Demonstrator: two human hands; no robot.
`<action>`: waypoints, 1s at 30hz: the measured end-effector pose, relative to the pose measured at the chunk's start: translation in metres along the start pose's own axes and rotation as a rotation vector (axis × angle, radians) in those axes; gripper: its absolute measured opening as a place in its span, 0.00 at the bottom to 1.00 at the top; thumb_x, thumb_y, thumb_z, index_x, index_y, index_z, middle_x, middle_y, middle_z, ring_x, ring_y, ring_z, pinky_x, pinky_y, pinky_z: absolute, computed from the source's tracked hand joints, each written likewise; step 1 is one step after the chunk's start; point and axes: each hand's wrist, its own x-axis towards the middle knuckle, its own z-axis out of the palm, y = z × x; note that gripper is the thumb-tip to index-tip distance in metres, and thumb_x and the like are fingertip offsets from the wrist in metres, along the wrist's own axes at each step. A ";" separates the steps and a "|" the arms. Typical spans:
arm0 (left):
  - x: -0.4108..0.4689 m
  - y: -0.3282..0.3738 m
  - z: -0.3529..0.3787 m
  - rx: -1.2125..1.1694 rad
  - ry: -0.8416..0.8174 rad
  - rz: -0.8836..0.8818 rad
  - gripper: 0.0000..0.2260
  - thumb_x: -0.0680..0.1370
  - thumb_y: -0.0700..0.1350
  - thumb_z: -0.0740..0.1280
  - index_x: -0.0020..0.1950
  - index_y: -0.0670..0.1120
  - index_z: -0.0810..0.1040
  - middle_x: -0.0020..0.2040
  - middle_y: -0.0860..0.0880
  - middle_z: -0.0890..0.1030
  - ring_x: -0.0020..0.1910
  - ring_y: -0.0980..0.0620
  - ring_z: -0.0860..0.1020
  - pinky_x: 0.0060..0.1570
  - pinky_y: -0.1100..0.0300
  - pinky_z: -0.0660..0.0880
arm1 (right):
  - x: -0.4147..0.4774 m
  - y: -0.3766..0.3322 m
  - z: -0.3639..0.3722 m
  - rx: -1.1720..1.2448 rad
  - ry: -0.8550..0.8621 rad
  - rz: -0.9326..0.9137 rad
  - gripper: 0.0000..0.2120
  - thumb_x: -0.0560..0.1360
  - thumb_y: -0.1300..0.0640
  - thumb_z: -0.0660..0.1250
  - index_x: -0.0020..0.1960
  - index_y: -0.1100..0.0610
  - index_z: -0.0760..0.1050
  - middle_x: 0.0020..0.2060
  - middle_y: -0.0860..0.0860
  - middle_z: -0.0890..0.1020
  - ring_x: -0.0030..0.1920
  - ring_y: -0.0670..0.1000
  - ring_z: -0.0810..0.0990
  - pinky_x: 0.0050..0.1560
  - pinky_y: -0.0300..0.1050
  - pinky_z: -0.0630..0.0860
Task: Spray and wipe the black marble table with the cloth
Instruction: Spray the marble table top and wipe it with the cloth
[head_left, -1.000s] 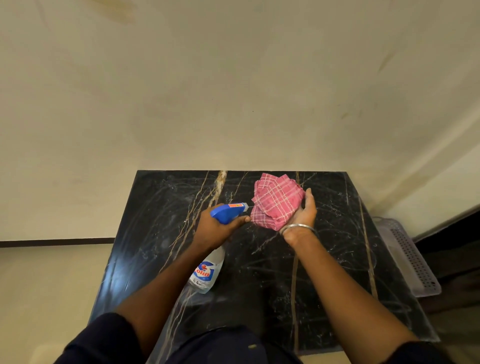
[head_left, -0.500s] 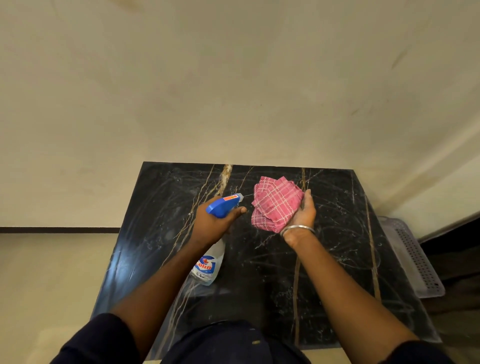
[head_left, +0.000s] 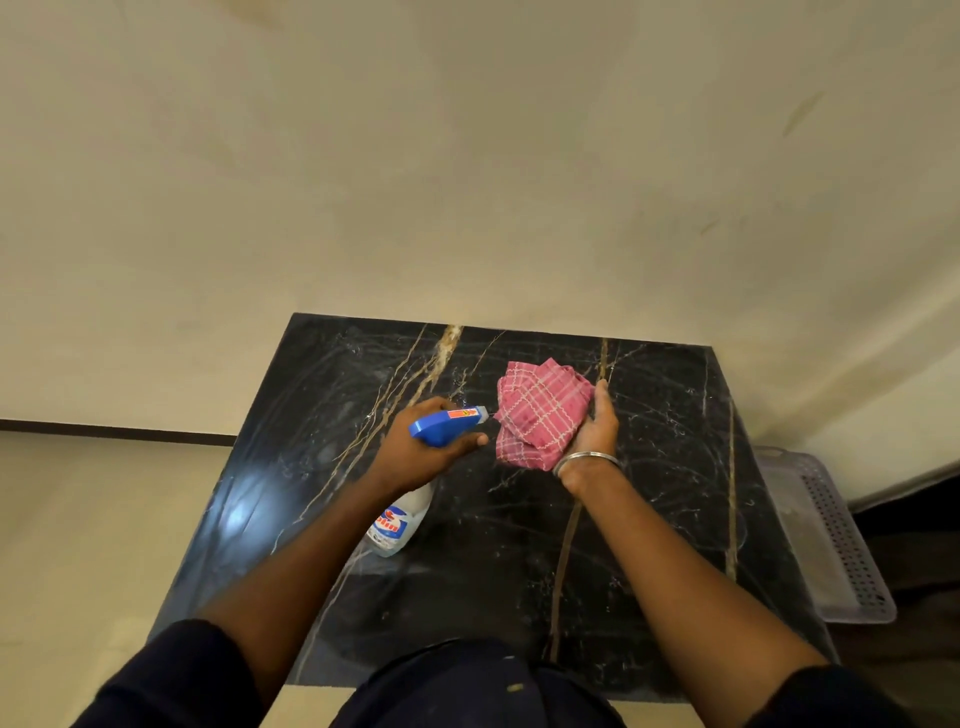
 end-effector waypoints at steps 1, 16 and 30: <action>0.000 0.001 0.003 0.009 0.014 -0.009 0.21 0.70 0.59 0.74 0.51 0.43 0.79 0.42 0.47 0.81 0.39 0.51 0.80 0.41 0.58 0.79 | -0.002 -0.004 -0.001 -0.004 -0.002 0.006 0.36 0.72 0.31 0.63 0.71 0.52 0.70 0.63 0.57 0.79 0.62 0.63 0.77 0.61 0.67 0.73; -0.009 0.001 -0.035 -0.245 0.303 -0.147 0.06 0.75 0.51 0.73 0.46 0.50 0.80 0.36 0.45 0.82 0.33 0.54 0.81 0.35 0.63 0.79 | 0.001 -0.003 0.015 -0.097 0.103 0.069 0.12 0.72 0.67 0.61 0.53 0.59 0.75 0.47 0.56 0.79 0.48 0.58 0.78 0.57 0.60 0.74; 0.039 -0.078 -0.144 -0.337 0.136 -0.004 0.18 0.76 0.54 0.69 0.58 0.42 0.78 0.47 0.45 0.83 0.43 0.45 0.83 0.46 0.47 0.81 | 0.104 0.081 0.158 -0.336 0.296 -0.049 0.07 0.74 0.65 0.60 0.47 0.60 0.75 0.43 0.54 0.79 0.40 0.54 0.77 0.47 0.50 0.75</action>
